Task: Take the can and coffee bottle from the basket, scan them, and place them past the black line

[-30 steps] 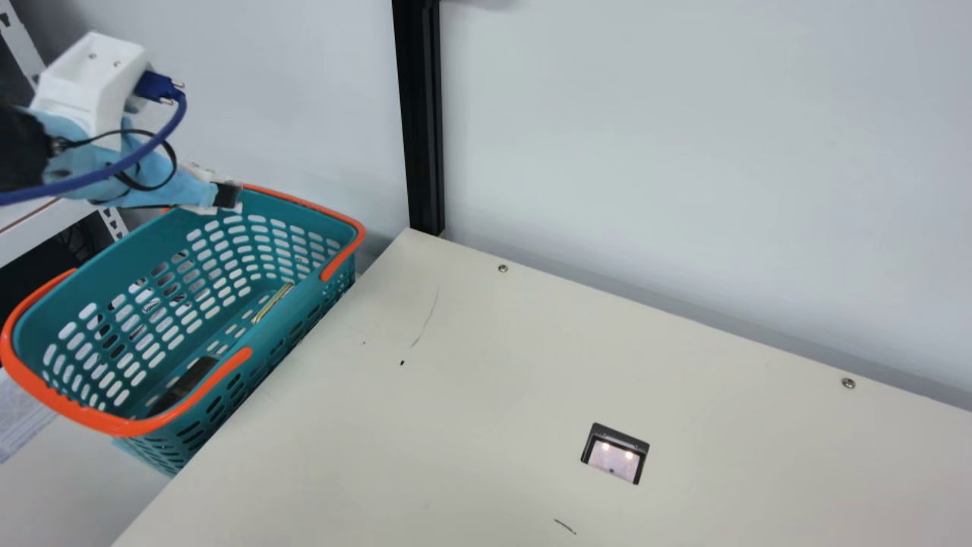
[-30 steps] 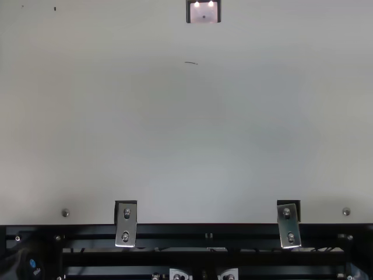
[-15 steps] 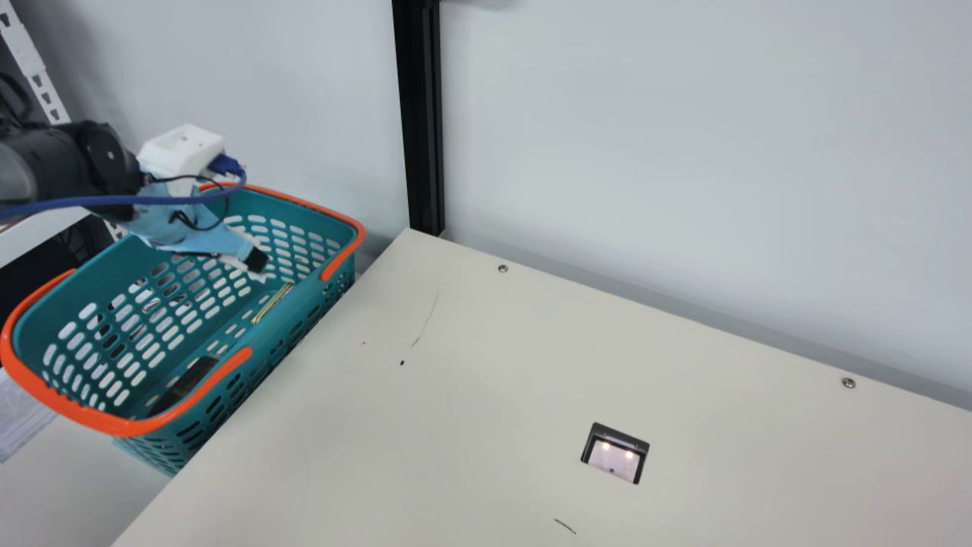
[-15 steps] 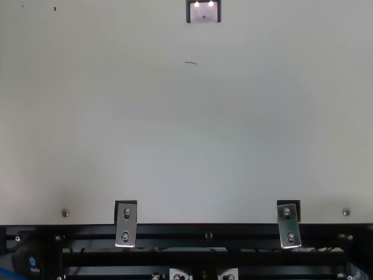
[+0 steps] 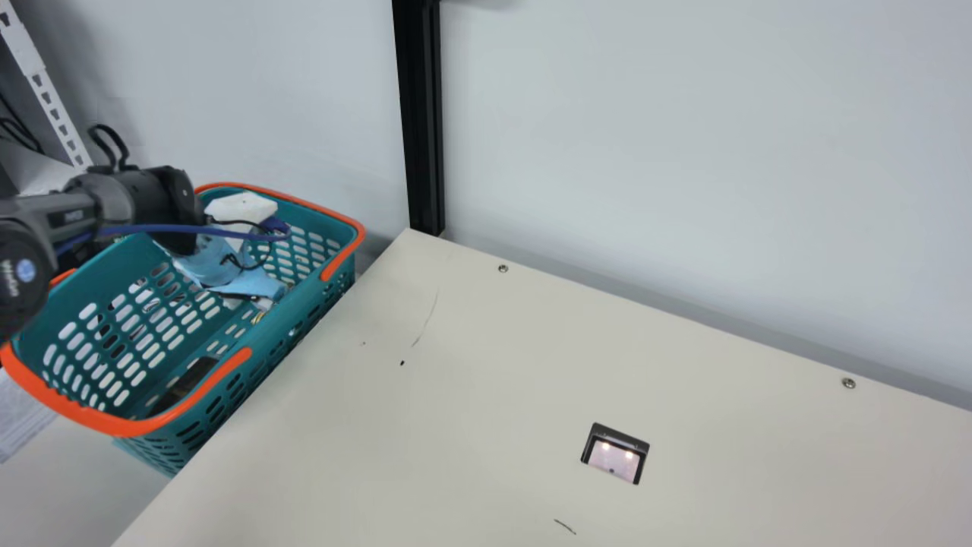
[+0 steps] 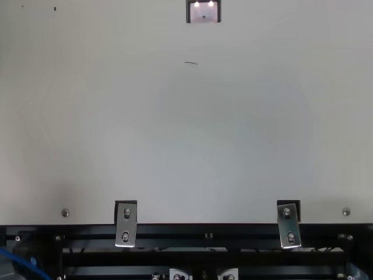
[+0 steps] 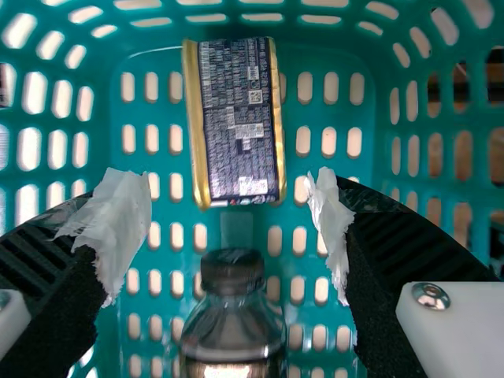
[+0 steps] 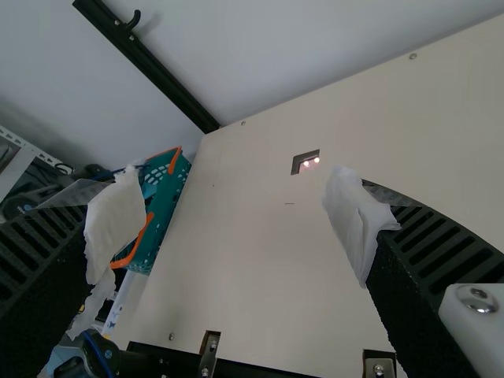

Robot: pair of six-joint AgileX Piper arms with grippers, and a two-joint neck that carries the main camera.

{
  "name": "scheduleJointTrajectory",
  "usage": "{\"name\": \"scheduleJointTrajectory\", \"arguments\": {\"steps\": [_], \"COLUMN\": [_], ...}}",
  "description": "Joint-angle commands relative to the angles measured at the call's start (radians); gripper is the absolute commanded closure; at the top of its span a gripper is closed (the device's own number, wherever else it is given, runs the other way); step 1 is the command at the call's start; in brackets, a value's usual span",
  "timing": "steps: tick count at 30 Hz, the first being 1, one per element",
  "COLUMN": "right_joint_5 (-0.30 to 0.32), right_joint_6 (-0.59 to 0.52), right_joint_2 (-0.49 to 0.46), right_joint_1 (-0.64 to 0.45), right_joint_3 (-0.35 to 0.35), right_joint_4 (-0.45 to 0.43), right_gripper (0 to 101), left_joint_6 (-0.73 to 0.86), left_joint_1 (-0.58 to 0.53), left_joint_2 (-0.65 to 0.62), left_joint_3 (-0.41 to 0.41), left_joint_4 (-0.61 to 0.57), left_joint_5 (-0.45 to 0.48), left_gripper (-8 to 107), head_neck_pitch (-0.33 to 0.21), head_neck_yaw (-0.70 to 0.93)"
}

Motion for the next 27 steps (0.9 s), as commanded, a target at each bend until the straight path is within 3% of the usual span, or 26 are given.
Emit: {"name": "scheduleJointTrajectory", "arguments": {"steps": [1, 11, 19, 20, 21, 24, 27], "right_joint_5": [0.000, 0.000, 0.000, 0.000, 0.000, 0.000, 0.000], "right_joint_6": [0.000, 0.000, 0.000, 0.000, 0.000, 0.000, 0.000], "right_joint_2": [0.000, 0.000, 0.000, 0.000, 0.000, 0.000, 0.000], "right_joint_1": [0.000, 0.000, 0.000, 0.000, 0.000, 0.000, 0.000], "right_joint_3": [0.000, 0.000, 0.000, 0.000, 0.000, 0.000, 0.000], "right_joint_4": [0.000, 0.000, 0.000, 0.000, 0.000, 0.000, 0.000], "right_gripper": [0, 0, 0, 0, 0, 0, 0], "left_joint_6": [-0.005, -0.040, -0.049, -0.047, -0.045, -0.030, 0.003], "left_joint_1": [-0.003, -0.018, -0.024, -0.025, -0.026, -0.027, -0.025], "left_joint_2": [0.047, 0.216, 0.306, 0.312, 0.318, 0.313, 0.269], "left_joint_3": [-0.059, -0.262, -0.372, -0.378, -0.383, -0.371, -0.308], "left_joint_4": [-0.001, 0.006, -0.019, -0.027, -0.036, -0.066, -0.097], "left_joint_5": [0.018, 0.087, 0.098, 0.096, 0.095, 0.078, 0.044], "left_gripper": [9, 9, 9, 59, 89, 89, 89], "head_neck_pitch": [-0.026, -0.026, -0.026, -0.026, -0.026, -0.026, -0.026], "head_neck_yaw": [0.014, 0.014, 0.014, 0.014, 0.014, 0.014, 0.014]}}
